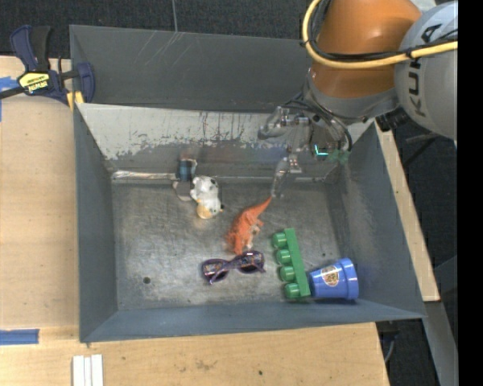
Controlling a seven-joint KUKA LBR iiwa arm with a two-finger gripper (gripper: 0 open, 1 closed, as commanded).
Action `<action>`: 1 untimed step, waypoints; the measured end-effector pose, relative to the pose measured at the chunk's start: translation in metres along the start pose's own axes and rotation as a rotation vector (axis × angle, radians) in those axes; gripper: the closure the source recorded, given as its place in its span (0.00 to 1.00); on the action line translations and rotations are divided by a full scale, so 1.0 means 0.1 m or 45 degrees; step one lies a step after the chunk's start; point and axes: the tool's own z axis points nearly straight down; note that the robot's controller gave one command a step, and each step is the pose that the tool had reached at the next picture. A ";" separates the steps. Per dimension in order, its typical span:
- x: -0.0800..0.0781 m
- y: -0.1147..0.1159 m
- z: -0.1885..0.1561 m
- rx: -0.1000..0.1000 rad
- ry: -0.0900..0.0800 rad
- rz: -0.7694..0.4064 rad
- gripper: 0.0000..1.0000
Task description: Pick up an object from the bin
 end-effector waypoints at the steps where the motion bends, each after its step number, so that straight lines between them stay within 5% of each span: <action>1: -0.01 0.00 -0.05 0.000 -0.011 0.000 0.00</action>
Offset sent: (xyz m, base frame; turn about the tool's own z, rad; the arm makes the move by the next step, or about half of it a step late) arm -0.0349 0.0450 -0.1671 -0.4993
